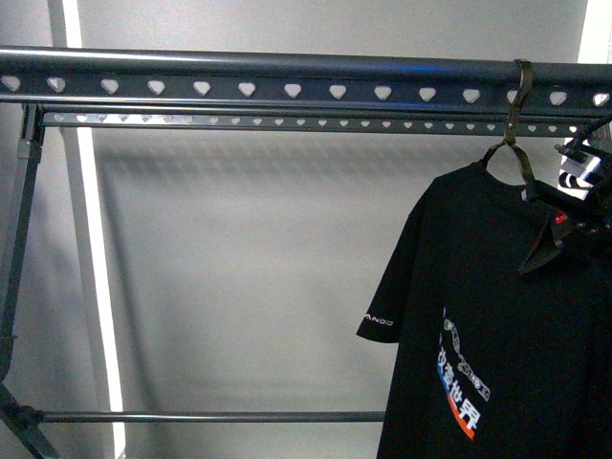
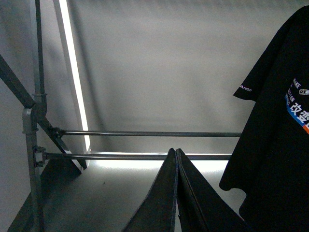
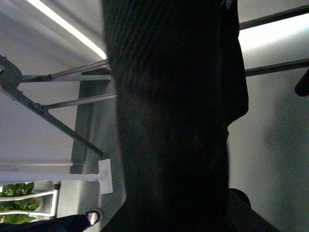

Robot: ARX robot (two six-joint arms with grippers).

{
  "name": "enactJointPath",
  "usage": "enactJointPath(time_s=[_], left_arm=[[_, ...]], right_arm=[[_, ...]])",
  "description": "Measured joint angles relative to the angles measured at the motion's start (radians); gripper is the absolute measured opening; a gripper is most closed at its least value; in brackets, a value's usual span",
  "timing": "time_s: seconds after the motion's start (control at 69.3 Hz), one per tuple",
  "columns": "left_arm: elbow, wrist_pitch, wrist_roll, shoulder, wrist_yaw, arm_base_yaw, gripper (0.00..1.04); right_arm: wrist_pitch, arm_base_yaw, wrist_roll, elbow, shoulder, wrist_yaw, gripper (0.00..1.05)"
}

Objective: Hang clothes on hanger

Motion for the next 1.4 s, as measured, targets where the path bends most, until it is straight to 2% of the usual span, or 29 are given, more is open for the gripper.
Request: enactJointPath(time_s=[0.173, 0.288, 0.361, 0.404, 0.476, 0.635, 0.736, 0.822, 0.837, 0.894, 0.952, 0.981, 1.125, 1.284, 1.399], left_arm=[[0.0, -0.041, 0.0, -0.041, 0.0, 0.0, 0.04], [0.0, -0.201, 0.0, -0.179, 0.002, 0.0, 0.04], [0.0, -0.21, 0.0, -0.203, 0.002, 0.0, 0.04], [0.0, -0.21, 0.0, -0.204, 0.002, 0.0, 0.04], [0.0, -0.21, 0.0, -0.204, 0.002, 0.0, 0.04], [0.0, -0.21, 0.0, -0.204, 0.002, 0.0, 0.04], [0.0, -0.21, 0.0, -0.205, 0.002, 0.0, 0.04], [0.0, -0.21, 0.0, -0.205, 0.001, 0.0, 0.04], [0.0, -0.21, 0.0, -0.205, 0.001, 0.0, 0.04], [0.0, -0.21, 0.0, -0.205, 0.002, 0.0, 0.04], [0.0, -0.21, 0.0, -0.205, 0.002, 0.0, 0.04], [0.0, -0.21, 0.0, -0.205, 0.002, 0.0, 0.04], [0.0, -0.21, 0.0, -0.206, 0.0, 0.0, 0.04], [0.0, -0.21, 0.0, -0.206, 0.0, 0.0, 0.04], [0.0, -0.21, 0.0, -0.206, 0.0, 0.0, 0.04]], right_arm=[[0.127, 0.011, -0.037, -0.105, -0.104, 0.036, 0.61], [0.206, 0.019, -0.093, -0.167, -0.237, 0.067, 0.8], [0.341, 0.021, -0.169, -0.248, -0.413, 0.156, 0.99], [0.446, 0.022, -0.215, -0.316, -0.522, 0.198, 0.97], [0.606, 0.024, -0.246, -0.467, -0.718, 0.2, 0.97], [0.716, 0.059, -0.243, -0.776, -1.093, 0.265, 0.97], [0.706, 0.145, -0.261, -0.956, -1.322, 0.395, 0.97], [0.798, 0.226, -0.299, -1.094, -1.482, 0.53, 0.97], [0.802, 0.23, -0.299, -1.104, -1.491, 0.536, 0.97], [0.62, 0.235, -0.266, -1.097, -1.535, 0.547, 0.88], [0.421, 0.147, -0.245, -1.162, -1.595, 0.415, 0.75], [0.384, 0.093, -0.238, -1.253, -1.639, 0.376, 0.67], [0.388, 0.062, -0.228, -1.356, -1.688, 0.368, 0.4], [0.407, 0.06, -0.225, -1.404, -1.733, 0.369, 0.01], [0.414, 0.06, -0.224, -1.431, -1.753, 0.369, 0.02]])
